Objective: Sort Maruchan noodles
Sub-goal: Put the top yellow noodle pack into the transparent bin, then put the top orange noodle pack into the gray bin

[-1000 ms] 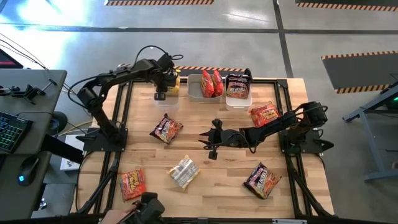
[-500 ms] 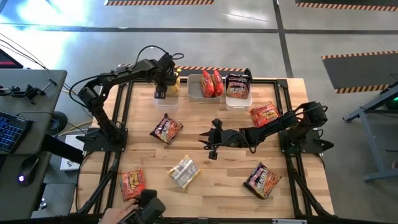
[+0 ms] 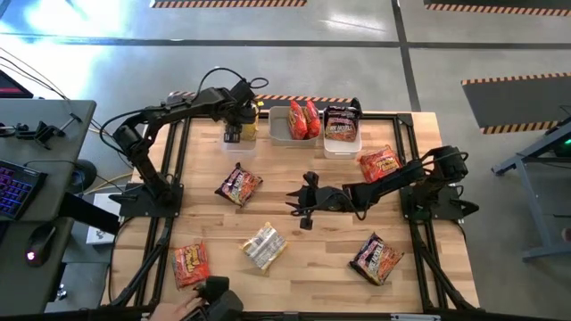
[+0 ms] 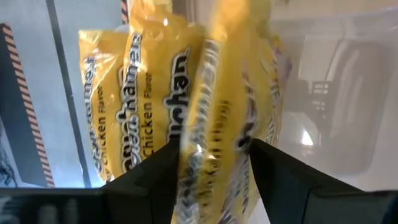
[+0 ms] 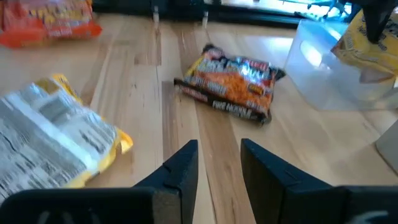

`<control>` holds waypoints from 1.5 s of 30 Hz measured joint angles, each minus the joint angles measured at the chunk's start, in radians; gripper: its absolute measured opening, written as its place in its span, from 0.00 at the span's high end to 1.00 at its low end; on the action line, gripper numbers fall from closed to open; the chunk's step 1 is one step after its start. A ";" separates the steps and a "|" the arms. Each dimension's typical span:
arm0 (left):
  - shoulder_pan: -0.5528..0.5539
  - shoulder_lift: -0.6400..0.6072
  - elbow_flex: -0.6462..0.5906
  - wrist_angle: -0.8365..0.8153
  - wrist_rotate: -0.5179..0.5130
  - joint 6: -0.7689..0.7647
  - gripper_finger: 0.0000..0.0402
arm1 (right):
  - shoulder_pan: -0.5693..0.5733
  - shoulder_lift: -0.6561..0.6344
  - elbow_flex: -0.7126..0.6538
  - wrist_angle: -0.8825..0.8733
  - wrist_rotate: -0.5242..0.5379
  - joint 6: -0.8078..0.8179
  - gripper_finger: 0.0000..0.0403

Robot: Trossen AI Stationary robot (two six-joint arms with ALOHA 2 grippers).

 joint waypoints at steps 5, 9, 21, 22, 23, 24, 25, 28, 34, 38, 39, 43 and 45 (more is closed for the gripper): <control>-0.018 -0.003 0.000 -0.008 -0.006 -0.025 0.55 | -0.001 0.031 0.000 -0.001 -0.004 -0.004 0.74; -0.026 -0.032 0.000 -0.010 -0.005 -0.039 0.55 | -0.001 0.034 0.000 0.000 -0.004 0.000 0.74; -0.051 -0.294 -0.017 -0.078 0.159 -0.198 0.56 | -0.020 0.042 0.000 0.016 0.002 -0.048 0.78; -0.069 -0.320 -0.035 -0.092 0.171 -0.223 0.56 | -0.022 0.053 0.000 0.029 0.006 -0.053 0.80; -0.089 -0.344 -0.056 -0.101 0.181 -0.247 0.57 | -0.024 0.067 0.000 0.038 0.008 -0.061 0.82; -0.114 -0.368 -0.080 -0.112 0.188 -0.268 0.57 | -0.026 0.088 0.000 0.068 0.006 -0.066 0.84; -0.141 -0.391 -0.106 -0.121 0.188 -0.294 0.58 | -0.027 0.106 0.000 0.096 -0.001 -0.074 0.87; -0.230 -0.458 -0.193 -0.128 0.196 -0.401 0.61 | -0.027 0.158 0.000 0.181 -0.008 -0.087 0.97; -0.439 -0.573 -0.384 -0.087 0.265 -0.664 0.69 | -0.024 0.156 -0.001 0.164 -0.032 -0.090 0.98; -0.580 -0.624 -0.489 -0.064 0.270 -0.818 0.74 | -0.022 0.127 0.000 0.133 -0.032 -0.113 0.99; -0.611 -0.632 -0.510 -0.050 0.270 -0.863 0.75 | -0.021 0.118 0.000 0.113 -0.032 -0.113 0.99; -0.720 -0.639 -0.584 0.079 0.269 -1.018 0.78 | -0.006 0.034 0.000 -0.117 0.077 -0.065 1.00; -0.769 -0.639 -0.627 0.205 0.269 -1.057 0.79 | 0.009 -0.043 0.000 -0.305 0.165 0.014 1.00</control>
